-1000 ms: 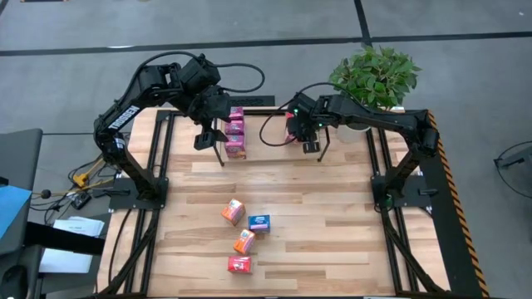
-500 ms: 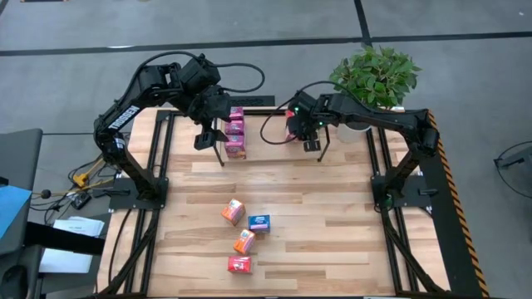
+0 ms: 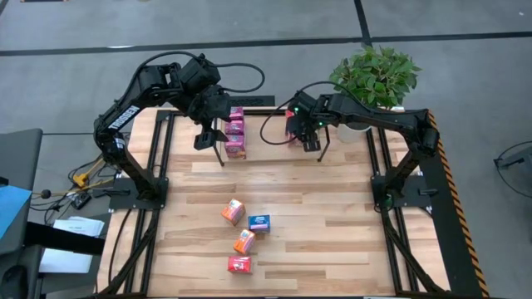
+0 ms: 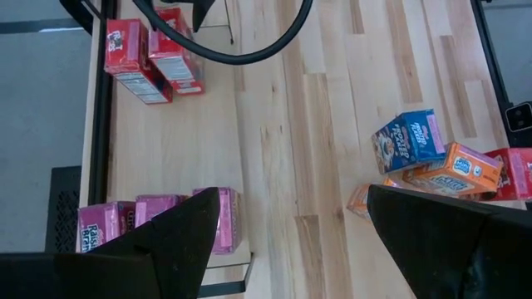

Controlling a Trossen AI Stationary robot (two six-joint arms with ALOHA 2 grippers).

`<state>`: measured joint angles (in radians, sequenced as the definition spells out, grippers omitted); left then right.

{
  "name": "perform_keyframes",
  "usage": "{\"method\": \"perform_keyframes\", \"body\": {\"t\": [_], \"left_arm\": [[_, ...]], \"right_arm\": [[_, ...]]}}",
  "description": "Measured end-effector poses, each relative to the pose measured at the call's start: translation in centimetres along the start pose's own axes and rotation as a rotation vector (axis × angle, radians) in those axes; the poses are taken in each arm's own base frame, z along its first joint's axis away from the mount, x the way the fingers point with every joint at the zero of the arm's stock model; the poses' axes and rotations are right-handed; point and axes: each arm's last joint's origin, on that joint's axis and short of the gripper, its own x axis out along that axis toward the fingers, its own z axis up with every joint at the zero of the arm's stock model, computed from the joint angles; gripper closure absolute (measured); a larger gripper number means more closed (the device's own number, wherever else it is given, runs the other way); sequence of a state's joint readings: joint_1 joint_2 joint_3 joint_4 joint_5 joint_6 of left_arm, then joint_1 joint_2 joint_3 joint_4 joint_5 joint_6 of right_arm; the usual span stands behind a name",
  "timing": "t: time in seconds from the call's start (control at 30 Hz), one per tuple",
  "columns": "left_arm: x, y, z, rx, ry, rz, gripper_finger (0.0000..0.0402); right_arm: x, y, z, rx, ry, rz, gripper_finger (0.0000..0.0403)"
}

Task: Stack cereal on shelf
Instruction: Put the top red cereal box on the shelf aligned with the other red cereal box

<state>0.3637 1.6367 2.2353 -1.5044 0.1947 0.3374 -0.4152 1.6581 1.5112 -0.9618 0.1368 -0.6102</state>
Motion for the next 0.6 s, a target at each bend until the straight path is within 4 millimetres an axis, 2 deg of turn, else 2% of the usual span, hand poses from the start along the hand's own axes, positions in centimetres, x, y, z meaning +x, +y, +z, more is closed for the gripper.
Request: {"method": "perform_keyframes", "body": {"t": [0.3, 0.6], "left_arm": [[0.0, 0.0, 0.0, 0.000, 0.001, 0.000, 0.0105], [0.0, 0.1, 0.0, 0.003, 0.010, 0.026, 0.0105]], "right_arm": [[-0.2, 0.0, 0.2, 0.018, 0.023, -0.069, 0.0158], [-2.8, 0.6, -1.1, 0.179, 0.058, 0.011, 0.0160]]}}
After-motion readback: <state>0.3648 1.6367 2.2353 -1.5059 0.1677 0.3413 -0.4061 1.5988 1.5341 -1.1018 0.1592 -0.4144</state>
